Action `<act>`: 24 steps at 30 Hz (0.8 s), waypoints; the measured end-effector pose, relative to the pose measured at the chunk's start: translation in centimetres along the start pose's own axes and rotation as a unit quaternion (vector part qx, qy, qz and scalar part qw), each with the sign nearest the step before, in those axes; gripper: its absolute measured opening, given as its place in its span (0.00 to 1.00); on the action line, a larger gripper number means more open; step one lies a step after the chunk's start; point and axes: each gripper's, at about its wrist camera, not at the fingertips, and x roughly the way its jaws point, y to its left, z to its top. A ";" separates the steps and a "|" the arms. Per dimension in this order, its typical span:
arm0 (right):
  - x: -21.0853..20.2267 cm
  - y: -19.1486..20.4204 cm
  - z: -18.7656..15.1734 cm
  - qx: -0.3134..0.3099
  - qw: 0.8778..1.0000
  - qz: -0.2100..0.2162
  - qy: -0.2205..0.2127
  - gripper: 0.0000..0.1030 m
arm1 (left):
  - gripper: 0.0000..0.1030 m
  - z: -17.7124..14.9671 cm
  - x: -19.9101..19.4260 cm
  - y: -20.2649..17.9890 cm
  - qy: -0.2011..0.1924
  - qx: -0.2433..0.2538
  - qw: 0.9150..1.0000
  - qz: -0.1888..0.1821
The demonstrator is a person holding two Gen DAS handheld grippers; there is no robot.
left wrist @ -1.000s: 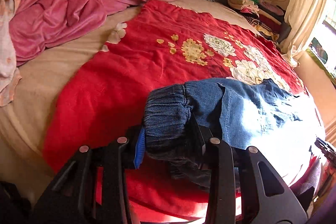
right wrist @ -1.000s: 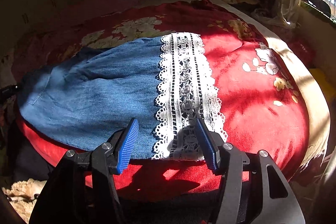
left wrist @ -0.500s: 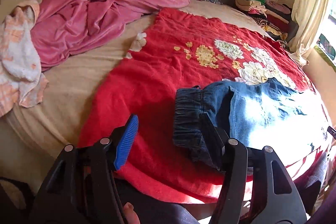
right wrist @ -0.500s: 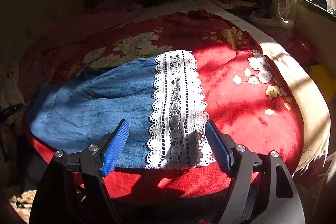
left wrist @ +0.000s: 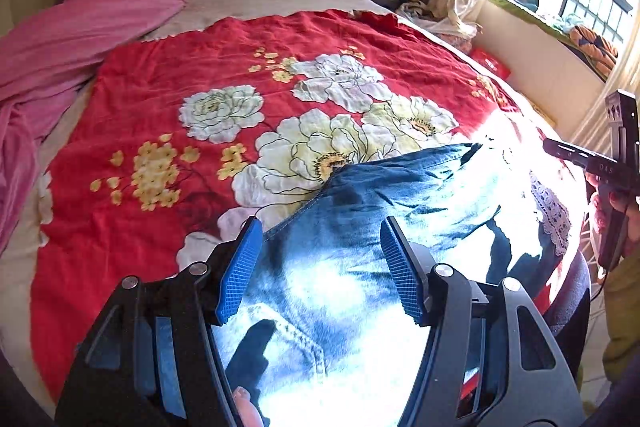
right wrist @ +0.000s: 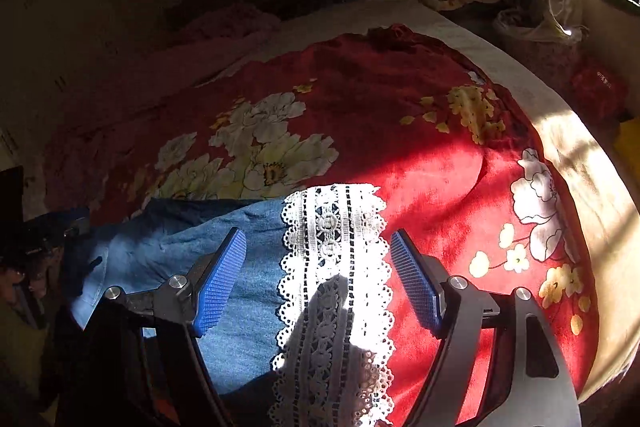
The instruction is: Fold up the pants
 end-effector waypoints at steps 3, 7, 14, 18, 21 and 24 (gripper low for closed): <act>1.2 -1.4 0.9 0.019 1.000 0.016 0.012 0.71 | 0.52 1.5 3.8 -0.9 0.021 0.030 0.999 -0.005; 3.0 -3.0 1.9 0.031 0.999 0.024 0.037 0.71 | 0.52 2.2 7.8 -0.2 0.061 0.013 0.997 -0.042; 6.7 -4.6 2.0 0.062 0.993 0.070 0.069 0.69 | 0.54 2.2 10.9 -0.2 0.087 -0.016 0.993 -0.080; 7.1 -3.8 1.4 0.037 0.992 0.099 0.075 0.36 | 0.07 2.2 10.7 -0.7 0.080 -0.009 0.993 -0.090; 5.9 -3.1 1.0 0.015 0.995 0.090 0.046 0.20 | 0.02 2.6 9.4 -0.4 0.044 -0.020 0.995 -0.083; 4.3 -1.7 1.7 -0.020 0.997 0.075 0.004 0.19 | 0.02 3.4 8.4 0.7 0.006 -0.055 0.995 -0.085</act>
